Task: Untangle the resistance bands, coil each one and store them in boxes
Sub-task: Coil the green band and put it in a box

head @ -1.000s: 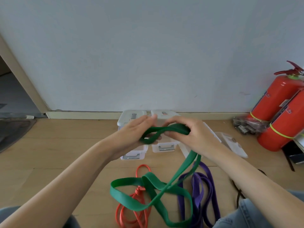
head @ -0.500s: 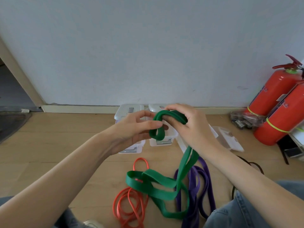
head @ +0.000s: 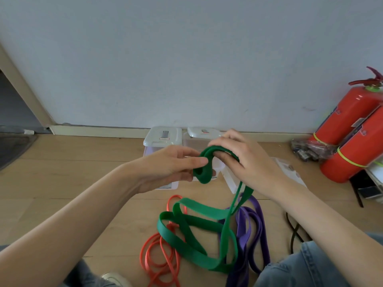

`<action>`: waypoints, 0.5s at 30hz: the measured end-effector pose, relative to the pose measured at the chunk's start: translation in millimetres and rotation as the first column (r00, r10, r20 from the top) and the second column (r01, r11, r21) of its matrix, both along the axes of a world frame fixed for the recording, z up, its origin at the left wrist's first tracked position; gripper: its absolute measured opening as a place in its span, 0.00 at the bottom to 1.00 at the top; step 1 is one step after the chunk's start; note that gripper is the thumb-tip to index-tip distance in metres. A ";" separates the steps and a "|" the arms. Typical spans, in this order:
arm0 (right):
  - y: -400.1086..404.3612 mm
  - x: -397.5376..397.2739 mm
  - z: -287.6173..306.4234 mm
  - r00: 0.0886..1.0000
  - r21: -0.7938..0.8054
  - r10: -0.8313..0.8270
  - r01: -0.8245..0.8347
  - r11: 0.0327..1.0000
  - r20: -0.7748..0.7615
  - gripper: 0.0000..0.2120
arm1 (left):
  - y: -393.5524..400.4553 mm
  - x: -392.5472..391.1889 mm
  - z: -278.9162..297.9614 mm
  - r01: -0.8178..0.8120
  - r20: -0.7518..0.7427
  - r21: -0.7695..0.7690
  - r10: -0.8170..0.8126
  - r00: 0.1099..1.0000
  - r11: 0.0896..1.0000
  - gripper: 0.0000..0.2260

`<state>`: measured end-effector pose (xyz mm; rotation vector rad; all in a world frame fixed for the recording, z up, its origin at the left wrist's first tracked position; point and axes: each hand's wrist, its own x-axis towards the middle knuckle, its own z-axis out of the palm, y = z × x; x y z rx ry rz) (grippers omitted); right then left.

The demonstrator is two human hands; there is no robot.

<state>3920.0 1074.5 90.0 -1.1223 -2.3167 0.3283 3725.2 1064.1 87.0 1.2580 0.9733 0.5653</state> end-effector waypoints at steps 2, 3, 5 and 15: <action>1.2 -0.1 2.2 0.998 0.029 -0.005 0.006 1.000 -0.055 0.09 | 2.4 -0.2 -0.3 -0.045 0.099 -0.054 0.051 0.994 0.997 0.18; 2.5 0.6 3.5 0.996 0.014 0.006 -0.004 1.000 -0.088 0.09 | 4.6 -2.1 -0.4 -0.081 0.127 -0.061 0.088 0.988 0.995 0.16; 4.2 1.0 5.4 0.991 -0.085 0.028 -0.040 0.996 -0.128 0.10 | 10.1 -8.1 -0.8 -0.160 0.137 -0.056 0.167 0.976 0.985 0.14; 1.6 -11.6 -7.9 0.993 -0.086 -0.041 0.032 0.996 -0.108 0.15 | 9.4 -12.2 -9.3 -0.199 0.225 -0.228 0.250 0.942 0.953 0.18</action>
